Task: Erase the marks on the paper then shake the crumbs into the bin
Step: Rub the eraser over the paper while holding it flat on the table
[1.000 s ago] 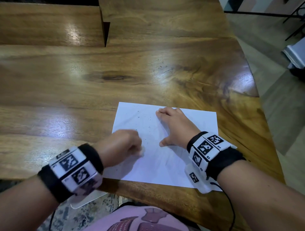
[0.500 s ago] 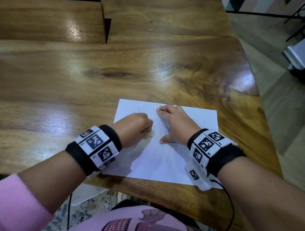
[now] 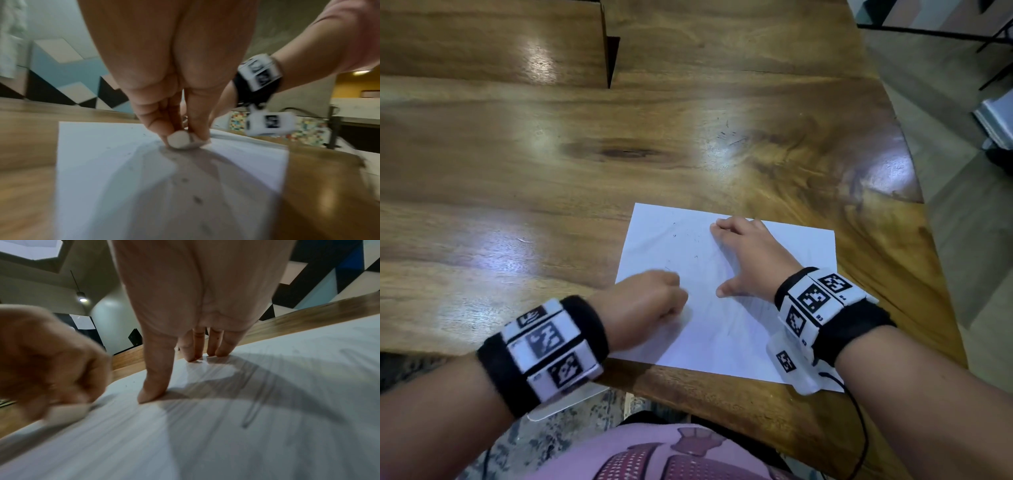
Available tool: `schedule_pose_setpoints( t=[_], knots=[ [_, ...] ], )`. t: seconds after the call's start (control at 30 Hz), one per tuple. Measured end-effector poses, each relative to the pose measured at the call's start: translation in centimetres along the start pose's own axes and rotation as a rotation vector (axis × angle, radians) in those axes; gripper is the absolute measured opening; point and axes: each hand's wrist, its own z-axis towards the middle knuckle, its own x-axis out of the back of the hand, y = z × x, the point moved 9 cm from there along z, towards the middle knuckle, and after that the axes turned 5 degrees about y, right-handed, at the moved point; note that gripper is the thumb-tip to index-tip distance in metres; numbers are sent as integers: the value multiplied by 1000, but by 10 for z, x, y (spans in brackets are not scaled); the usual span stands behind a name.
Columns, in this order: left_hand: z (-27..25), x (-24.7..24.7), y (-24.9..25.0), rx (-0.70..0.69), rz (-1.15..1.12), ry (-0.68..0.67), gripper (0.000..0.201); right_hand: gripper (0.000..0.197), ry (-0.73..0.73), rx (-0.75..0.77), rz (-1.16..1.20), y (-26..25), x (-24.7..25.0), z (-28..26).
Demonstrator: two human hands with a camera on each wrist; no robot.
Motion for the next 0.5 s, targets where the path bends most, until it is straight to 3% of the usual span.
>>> schedule_pose_setpoints(
  t=[0.07, 0.2, 0.27, 0.43, 0.5],
  knots=[
    [-14, -9, -3, 4, -27, -89, 12, 98, -4, -1, 7, 0, 0, 0],
    [-1, 20, -29, 94, -55, 114, 9, 99, -5, 0, 11, 0, -1, 0],
    [-6, 20, -27, 64, -61, 150, 12, 99, -8, 1, 3, -1, -1, -1],
    [-36, -14, -14, 24, -61, -88, 13, 98, -9, -4, 4, -1, 1, -1],
    [-22, -3, -13, 10, -61, -42, 12, 98, -8, -2, 4, -2, 1, -1]
  ],
)
